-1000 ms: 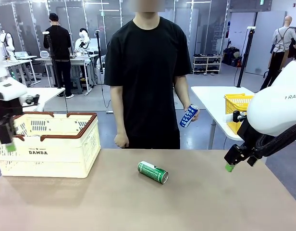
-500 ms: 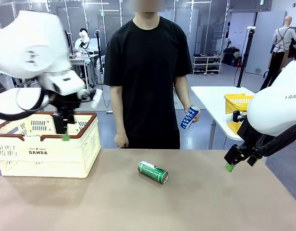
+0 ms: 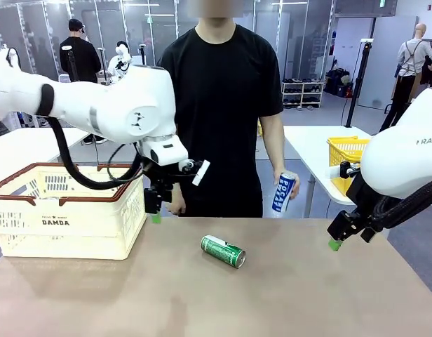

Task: Place the drinks into the Shopping basket.
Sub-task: Pick up one drink and place it into the Shopping basket.

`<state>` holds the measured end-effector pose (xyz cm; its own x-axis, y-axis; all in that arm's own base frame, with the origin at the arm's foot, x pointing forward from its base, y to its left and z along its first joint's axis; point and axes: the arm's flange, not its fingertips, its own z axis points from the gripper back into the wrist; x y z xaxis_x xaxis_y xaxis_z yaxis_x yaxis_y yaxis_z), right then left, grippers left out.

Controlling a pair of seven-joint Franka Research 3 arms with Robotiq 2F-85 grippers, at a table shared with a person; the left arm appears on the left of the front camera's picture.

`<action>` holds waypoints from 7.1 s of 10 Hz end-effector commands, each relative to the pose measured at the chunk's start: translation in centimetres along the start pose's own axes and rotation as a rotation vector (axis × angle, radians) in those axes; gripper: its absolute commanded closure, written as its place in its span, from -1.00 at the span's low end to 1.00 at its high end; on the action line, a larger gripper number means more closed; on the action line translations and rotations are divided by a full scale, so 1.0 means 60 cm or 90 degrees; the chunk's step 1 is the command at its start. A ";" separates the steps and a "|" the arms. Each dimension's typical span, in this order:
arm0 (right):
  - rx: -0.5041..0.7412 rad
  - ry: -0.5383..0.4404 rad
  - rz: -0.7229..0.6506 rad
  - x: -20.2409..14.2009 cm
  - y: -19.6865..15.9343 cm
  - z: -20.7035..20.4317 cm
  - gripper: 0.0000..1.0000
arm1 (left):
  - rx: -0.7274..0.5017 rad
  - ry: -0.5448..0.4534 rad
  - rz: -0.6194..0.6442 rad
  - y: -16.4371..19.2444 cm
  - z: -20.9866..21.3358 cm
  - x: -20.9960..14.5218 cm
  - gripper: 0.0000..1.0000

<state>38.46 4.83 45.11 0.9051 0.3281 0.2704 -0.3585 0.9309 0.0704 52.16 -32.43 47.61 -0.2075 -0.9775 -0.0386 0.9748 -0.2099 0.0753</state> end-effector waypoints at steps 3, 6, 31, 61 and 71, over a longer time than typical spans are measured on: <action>0.005 0.002 0.008 0.000 -0.003 0.002 -1.00 | -0.013 0.010 -0.059 0.005 -0.005 0.010 -1.00; 0.005 0.002 0.008 0.000 -0.003 0.002 -1.00 | -0.013 -0.011 -0.056 -0.083 0.038 -0.059 -1.00; 0.005 0.002 0.008 0.000 -0.003 0.002 -1.00 | 0.012 -0.051 -0.205 0.027 -0.078 0.113 -1.00; 0.005 0.002 0.008 0.000 -0.003 0.002 -1.00 | -0.033 -0.097 -0.300 0.126 -0.279 0.212 0.55; 0.005 0.002 0.008 0.000 -0.003 0.002 -1.00 | 0.003 -0.082 -0.259 0.107 -0.024 0.133 1.00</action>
<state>38.46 4.82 45.10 0.9052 0.3279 0.2704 -0.3585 0.9308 0.0713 57.67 -42.28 45.45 -0.5918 -0.8043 0.0542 0.8050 -0.5862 0.0913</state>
